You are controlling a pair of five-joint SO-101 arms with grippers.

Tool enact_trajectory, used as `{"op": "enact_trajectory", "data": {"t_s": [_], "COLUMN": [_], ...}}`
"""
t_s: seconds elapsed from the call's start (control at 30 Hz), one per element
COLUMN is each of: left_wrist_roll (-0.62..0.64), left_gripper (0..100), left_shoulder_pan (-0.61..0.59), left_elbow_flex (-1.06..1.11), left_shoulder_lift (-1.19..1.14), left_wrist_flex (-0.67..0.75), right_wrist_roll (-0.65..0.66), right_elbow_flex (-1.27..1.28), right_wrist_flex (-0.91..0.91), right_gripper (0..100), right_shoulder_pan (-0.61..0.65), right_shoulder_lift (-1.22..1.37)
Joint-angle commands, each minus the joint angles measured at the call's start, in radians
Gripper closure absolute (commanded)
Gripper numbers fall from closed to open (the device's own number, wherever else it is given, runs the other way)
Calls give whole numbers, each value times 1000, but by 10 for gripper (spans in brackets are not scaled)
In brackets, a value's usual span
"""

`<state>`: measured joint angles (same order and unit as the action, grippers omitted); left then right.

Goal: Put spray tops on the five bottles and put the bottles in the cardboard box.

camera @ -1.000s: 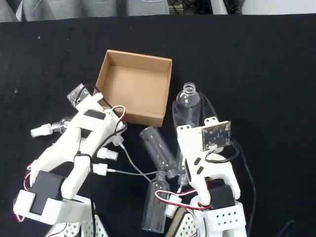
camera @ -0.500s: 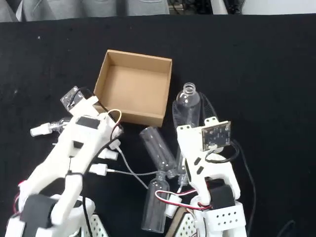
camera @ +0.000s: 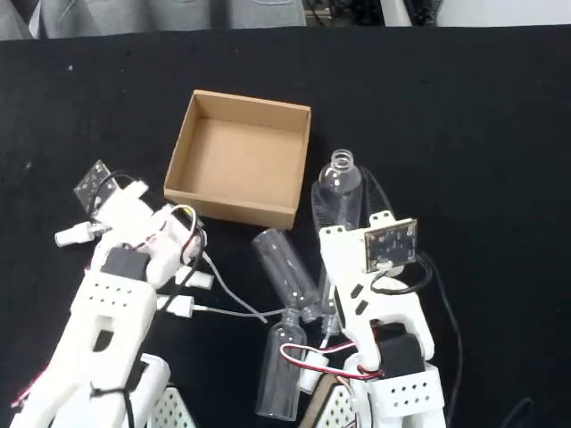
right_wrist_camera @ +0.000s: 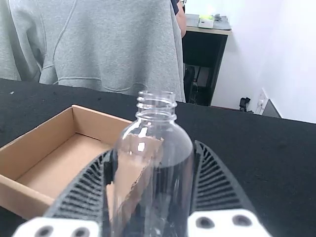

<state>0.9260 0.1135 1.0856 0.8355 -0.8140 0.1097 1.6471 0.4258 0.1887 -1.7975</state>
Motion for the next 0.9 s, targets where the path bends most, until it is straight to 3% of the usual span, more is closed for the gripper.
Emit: {"op": "enact_trajectory", "data": {"t_s": [0.0,0.37,0.87], "left_wrist_roll": [-3,-3,2], "left_gripper": [971,971,971], "left_shoulder_pan": [-38,-79,-225], "left_elbow_flex": [18,102,216], "left_shoulder_lift": [144,376,736], "left_wrist_flex": [0,-6,0], "right_wrist_roll": [9,9,9], "right_elbow_flex": [-38,-35,-33], "right_wrist_flex": [-28,-28,-6], "right_gripper": [934,932,933], "right_shoulder_pan": [2,11,51], "right_shoulder_lift": [-99,-99,-99]}}
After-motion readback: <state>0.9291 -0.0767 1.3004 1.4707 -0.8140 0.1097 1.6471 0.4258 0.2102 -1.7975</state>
